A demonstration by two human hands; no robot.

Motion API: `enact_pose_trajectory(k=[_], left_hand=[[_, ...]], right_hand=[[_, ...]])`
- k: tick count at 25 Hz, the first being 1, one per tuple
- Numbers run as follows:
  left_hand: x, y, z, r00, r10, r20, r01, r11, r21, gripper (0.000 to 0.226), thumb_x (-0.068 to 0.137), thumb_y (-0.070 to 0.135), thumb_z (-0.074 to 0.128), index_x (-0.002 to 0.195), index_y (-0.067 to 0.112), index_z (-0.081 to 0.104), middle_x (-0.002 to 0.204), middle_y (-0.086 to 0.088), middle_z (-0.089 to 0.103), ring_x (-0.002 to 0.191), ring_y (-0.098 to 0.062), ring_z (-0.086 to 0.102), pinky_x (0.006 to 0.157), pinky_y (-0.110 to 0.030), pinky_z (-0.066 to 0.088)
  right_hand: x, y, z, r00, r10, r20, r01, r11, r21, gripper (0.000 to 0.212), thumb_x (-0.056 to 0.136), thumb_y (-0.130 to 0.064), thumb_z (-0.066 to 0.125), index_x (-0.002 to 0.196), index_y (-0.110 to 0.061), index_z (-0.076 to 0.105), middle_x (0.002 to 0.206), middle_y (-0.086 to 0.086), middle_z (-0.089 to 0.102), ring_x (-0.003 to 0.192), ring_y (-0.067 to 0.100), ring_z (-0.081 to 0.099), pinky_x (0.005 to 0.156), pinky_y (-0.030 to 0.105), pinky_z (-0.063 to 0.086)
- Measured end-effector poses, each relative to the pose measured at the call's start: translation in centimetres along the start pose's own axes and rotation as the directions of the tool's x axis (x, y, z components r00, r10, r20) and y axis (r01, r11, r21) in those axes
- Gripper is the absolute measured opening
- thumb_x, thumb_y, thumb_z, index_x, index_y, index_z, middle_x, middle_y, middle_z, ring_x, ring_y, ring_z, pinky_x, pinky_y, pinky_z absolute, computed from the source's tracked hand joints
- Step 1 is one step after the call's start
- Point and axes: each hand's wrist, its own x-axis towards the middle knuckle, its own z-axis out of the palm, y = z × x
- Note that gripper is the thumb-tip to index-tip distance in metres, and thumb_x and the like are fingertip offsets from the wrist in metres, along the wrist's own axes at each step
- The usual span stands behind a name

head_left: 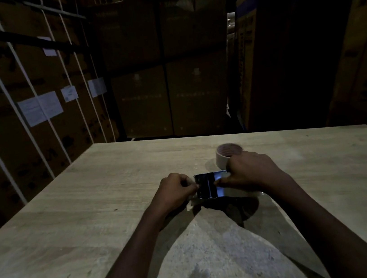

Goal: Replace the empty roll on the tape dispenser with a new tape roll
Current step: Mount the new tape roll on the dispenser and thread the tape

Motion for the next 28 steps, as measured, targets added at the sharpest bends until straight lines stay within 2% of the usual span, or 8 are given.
enact_pose_trajectory(k=[5, 9, 11, 16, 20, 24, 26, 28], left_hand=[[0.0, 0.1, 0.1, 1.000, 0.020, 0.004, -0.020, 0.999, 0.041, 0.010, 0.080, 0.018, 0.067, 0.071, 0.021, 0.066, 0.069, 0.007, 0.067, 0.064, 0.000, 0.062, 0.052, -0.009, 0.041], [-0.1, 0.1, 0.3, 1.000, 0.026, -0.017, -0.025, 0.998, 0.049, 0.011, 0.079, 0.018, 0.068, 0.069, 0.021, 0.064, 0.068, 0.006, 0.066, 0.064, -0.002, 0.063, 0.055, -0.013, 0.043], [-0.1, 0.1, 0.4, 0.999, 0.032, -0.026, -0.030, 0.998, 0.063, 0.013, 0.077, 0.018, 0.069, 0.067, 0.023, 0.063, 0.066, 0.008, 0.065, 0.064, -0.002, 0.063, 0.056, -0.015, 0.044], [0.0, 0.0, 0.7, 0.998, 0.033, -0.049, -0.029, 0.997, 0.070, 0.002, 0.076, 0.020, 0.069, 0.074, 0.018, 0.068, 0.069, 0.005, 0.068, 0.067, -0.005, 0.065, 0.058, -0.019, 0.046], [-0.2, 0.2, 0.8, 0.992, 0.044, -0.115, -0.043, 0.999, 0.012, 0.009, 0.079, 0.017, 0.069, 0.070, 0.017, 0.065, 0.073, -0.001, 0.070, 0.067, -0.010, 0.067, 0.053, -0.013, 0.047], [-0.1, 0.2, 0.9, 0.975, 0.027, -0.219, -0.039, 0.998, -0.052, 0.006, 0.078, 0.019, 0.070, 0.073, 0.015, 0.068, 0.073, -0.005, 0.072, 0.067, -0.016, 0.070, 0.060, -0.032, 0.059], [0.0, 0.1, 1.0, 0.972, 0.022, -0.235, -0.041, 0.996, -0.076, 0.006, 0.077, 0.020, 0.070, 0.072, 0.016, 0.069, 0.072, -0.004, 0.072, 0.067, -0.017, 0.070, 0.060, -0.035, 0.060], [0.0, 0.2, 1.1, 0.969, 0.018, -0.248, -0.041, 0.995, -0.089, 0.007, 0.078, 0.020, 0.069, 0.072, 0.016, 0.070, 0.072, -0.005, 0.072, 0.064, -0.016, 0.069, 0.055, -0.031, 0.058]], right_hand=[[0.0, 0.0, 0.0, 1.000, 0.005, -0.002, -0.005, 1.000, 0.011, 0.052, 0.076, -0.068, 0.051, 0.082, -0.017, 0.061, 0.081, 0.006, 0.064, 0.073, 0.023, 0.060, 0.063, 0.032, 0.048], [-0.1, -0.1, 0.0, 1.000, 0.009, 0.001, -0.009, 1.000, 0.008, 0.048, 0.077, -0.067, 0.052, 0.068, -0.020, 0.052, 0.073, 0.003, 0.060, 0.067, 0.020, 0.057, 0.057, 0.029, 0.042], [0.0, -0.1, -0.1, 1.000, 0.010, -0.002, -0.010, 1.000, 0.005, 0.047, 0.077, -0.066, 0.052, 0.068, -0.020, 0.051, 0.072, 0.003, 0.059, 0.066, 0.020, 0.057, 0.057, 0.029, 0.041], [0.1, -0.1, 0.1, 1.000, 0.015, -0.004, -0.015, 1.000, 0.021, 0.046, 0.077, -0.066, 0.052, 0.066, -0.021, 0.050, 0.070, 0.002, 0.058, 0.066, 0.020, 0.057, 0.058, 0.030, 0.045], [0.2, 0.0, 0.3, 1.000, 0.012, 0.005, -0.012, 1.000, 0.025, 0.046, 0.077, -0.066, 0.052, 0.065, -0.021, 0.049, 0.069, 0.002, 0.059, 0.065, 0.019, 0.058, 0.062, 0.033, 0.049], [0.0, -0.1, 0.1, 1.000, 0.007, 0.009, -0.007, 1.000, 0.028, 0.047, 0.078, -0.065, 0.052, 0.060, -0.022, 0.044, 0.063, 0.000, 0.053, 0.063, 0.019, 0.056, 0.058, 0.031, 0.045], [-0.1, -0.2, 0.0, 1.000, 0.009, 0.007, -0.009, 1.000, 0.024, 0.048, 0.078, -0.065, 0.052, 0.059, -0.022, 0.042, 0.065, 0.001, 0.053, 0.065, 0.020, 0.056, 0.059, 0.032, 0.045], [-0.2, -0.2, -0.1, 1.000, 0.007, 0.008, -0.008, 1.000, 0.023, 0.048, 0.078, -0.065, 0.052, 0.059, -0.023, 0.041, 0.069, 0.002, 0.055, 0.067, 0.021, 0.057, 0.061, 0.033, 0.046]])
